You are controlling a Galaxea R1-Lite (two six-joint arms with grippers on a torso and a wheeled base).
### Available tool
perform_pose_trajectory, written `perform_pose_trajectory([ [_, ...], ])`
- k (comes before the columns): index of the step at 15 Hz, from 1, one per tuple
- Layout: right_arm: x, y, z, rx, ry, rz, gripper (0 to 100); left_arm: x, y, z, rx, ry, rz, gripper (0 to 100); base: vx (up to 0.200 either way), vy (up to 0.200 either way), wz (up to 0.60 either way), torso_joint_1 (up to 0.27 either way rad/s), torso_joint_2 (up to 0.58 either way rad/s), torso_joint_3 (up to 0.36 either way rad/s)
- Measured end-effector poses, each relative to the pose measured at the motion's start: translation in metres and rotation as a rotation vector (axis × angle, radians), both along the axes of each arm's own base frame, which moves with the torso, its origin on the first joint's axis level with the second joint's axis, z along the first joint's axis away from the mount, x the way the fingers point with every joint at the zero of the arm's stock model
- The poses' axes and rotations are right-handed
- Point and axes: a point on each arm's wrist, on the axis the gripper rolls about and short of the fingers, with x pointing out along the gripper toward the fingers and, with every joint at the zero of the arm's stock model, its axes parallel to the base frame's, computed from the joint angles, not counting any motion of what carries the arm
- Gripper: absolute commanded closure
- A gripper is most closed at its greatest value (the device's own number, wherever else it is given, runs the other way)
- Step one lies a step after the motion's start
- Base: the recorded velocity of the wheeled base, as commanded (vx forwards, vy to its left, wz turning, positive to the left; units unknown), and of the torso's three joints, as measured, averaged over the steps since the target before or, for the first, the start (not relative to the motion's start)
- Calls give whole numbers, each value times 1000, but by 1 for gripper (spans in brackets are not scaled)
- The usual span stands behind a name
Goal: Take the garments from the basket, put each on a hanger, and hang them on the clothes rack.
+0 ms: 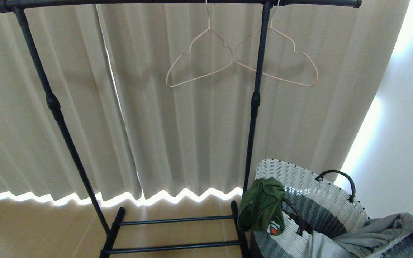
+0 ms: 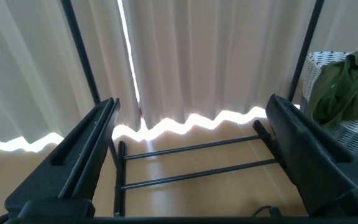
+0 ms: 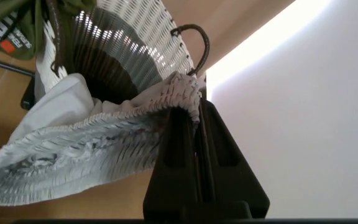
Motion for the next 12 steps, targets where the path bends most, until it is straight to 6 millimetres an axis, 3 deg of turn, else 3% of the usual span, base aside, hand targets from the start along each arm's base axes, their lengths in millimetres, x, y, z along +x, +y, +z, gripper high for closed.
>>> perform_pose_trajectory([
  [9, 0, 0, 0, 1, 4, 3, 100, 0, 0, 0, 3, 1, 2, 0, 0, 200, 0, -1, 2, 2],
  [12, 0, 0, 0, 1, 4, 4, 100, 0, 0, 0, 4, 1, 1, 0, 0, 0, 0, 0, 0, 0],
])
